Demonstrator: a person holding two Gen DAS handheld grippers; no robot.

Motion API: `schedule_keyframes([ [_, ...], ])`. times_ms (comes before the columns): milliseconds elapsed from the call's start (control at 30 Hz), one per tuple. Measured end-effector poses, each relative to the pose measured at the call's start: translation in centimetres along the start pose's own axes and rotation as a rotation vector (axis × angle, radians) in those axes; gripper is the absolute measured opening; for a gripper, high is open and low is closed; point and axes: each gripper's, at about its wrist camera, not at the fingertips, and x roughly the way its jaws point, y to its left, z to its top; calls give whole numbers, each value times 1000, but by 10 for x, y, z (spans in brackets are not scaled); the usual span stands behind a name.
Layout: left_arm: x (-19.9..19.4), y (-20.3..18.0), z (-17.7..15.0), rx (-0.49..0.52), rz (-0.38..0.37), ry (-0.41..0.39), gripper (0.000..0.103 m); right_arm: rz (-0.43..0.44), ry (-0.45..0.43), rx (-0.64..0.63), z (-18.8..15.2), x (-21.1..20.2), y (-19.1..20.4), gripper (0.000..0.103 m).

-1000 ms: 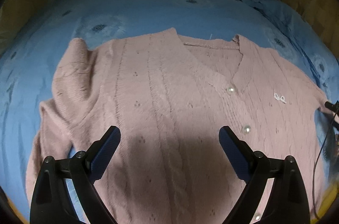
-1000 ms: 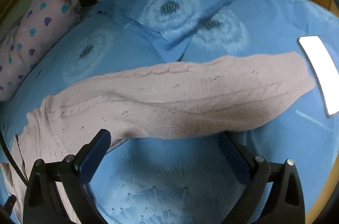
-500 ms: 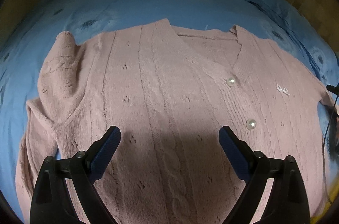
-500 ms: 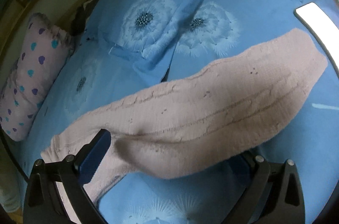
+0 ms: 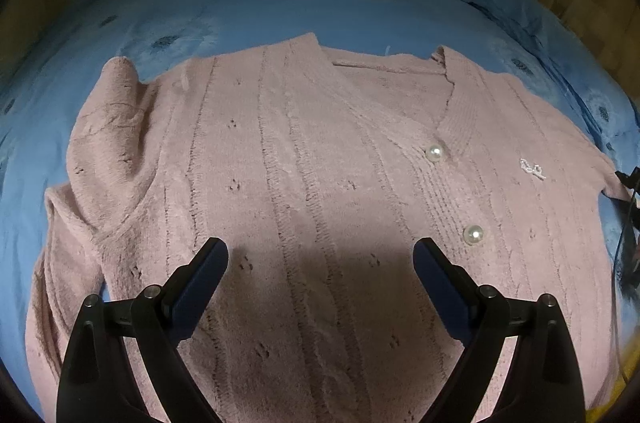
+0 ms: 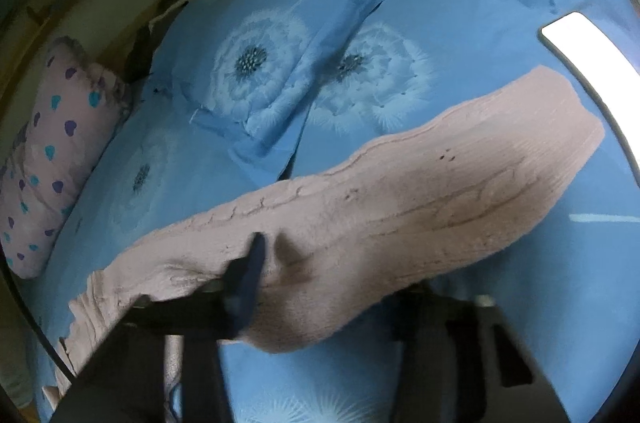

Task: Fold small clothes
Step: 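Close the right gripper on the sleeve cuff, then carry the sleeve across the cardigan body with the right gripper and release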

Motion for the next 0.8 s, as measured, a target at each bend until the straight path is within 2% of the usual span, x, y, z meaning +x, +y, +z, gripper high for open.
schedule_keyframes([
  [67,1,1,1,0,7,7,91,11,16,-12,2,-1,4,10],
  [133,2,2,1,-2,13,6,91,33,-8,-32,2,-8,10,7],
  [533,-4,7,2,-15,16,-9,91,218,-110,-291,-7,-74,104,6],
  [800,-9,12,3,-28,45,-33,91,401,-111,-516,-48,-110,189,6],
])
